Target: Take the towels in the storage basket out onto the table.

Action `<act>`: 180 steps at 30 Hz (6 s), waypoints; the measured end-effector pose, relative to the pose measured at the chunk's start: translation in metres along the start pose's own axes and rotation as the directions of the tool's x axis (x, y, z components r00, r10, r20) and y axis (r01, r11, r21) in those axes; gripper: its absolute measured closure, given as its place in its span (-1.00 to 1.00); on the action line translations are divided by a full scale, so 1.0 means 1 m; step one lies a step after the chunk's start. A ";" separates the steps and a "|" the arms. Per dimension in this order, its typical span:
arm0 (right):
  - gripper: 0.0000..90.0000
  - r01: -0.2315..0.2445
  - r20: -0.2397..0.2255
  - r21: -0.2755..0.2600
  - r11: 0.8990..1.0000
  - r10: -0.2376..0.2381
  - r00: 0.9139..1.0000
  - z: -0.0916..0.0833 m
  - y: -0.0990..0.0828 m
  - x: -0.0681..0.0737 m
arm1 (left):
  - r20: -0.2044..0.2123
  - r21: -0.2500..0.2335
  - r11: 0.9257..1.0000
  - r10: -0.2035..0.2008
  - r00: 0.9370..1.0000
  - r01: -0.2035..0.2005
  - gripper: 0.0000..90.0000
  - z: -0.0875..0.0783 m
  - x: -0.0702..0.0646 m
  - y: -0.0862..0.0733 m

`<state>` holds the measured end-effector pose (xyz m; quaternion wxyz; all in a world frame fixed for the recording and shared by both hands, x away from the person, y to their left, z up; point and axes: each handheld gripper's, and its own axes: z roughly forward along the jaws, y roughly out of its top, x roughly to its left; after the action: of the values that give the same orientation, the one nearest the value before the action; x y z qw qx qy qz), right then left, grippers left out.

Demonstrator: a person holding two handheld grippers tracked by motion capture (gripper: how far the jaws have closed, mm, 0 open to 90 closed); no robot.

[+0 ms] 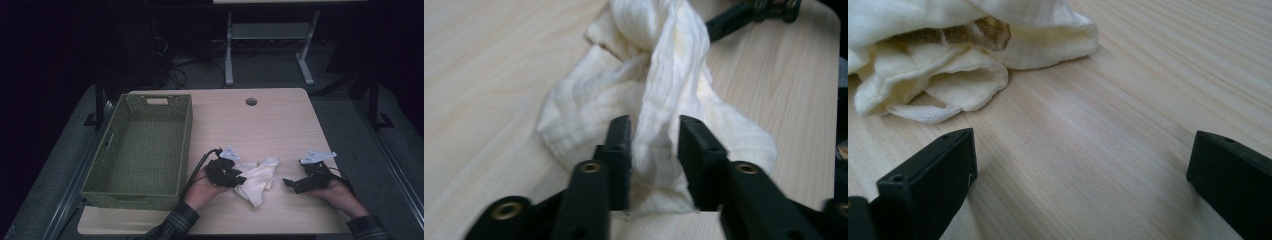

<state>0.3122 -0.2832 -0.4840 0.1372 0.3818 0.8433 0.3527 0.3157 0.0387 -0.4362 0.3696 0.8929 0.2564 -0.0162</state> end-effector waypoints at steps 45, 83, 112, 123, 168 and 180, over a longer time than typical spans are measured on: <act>0.89 0.071 -0.214 -0.021 0.997 -0.074 0.974 -0.023 0.031 0.016 | -0.139 -0.263 0.964 -0.069 0.988 0.030 0.91 -0.034 0.015 0.037; 0.46 -0.002 -0.145 -0.089 0.996 -0.011 0.989 -0.043 0.034 -0.014 | -0.112 -0.184 0.983 -0.038 0.993 0.017 0.15 -0.021 0.000 0.025; 0.51 -0.074 -0.110 0.010 0.997 0.074 0.991 0.020 0.057 -0.052 | -0.025 -0.092 0.995 0.032 0.999 -0.034 0.01 0.027 -0.014 0.009; 0.62 -0.075 -0.096 0.047 0.996 0.080 0.992 0.031 0.056 -0.053 | -0.032 -0.064 0.997 0.040 0.999 -0.042 0.00 0.033 -0.012 0.005; 0.58 0.134 -0.257 -0.122 0.983 -0.162 0.953 0.003 0.094 0.031 | -0.101 -0.111 0.994 -0.022 0.995 0.010 -0.01 0.002 0.000 0.000; 0.60 0.037 -0.167 -0.150 0.988 -0.062 0.984 -0.007 0.099 -0.023 | -0.103 -0.106 0.994 -0.030 0.994 0.019 -0.01 0.005 0.000 -0.001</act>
<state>0.3783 -0.2579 -0.4111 0.1005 0.3180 0.8330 0.4414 0.3165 0.0358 -0.4405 0.4017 0.8688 0.2867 0.0395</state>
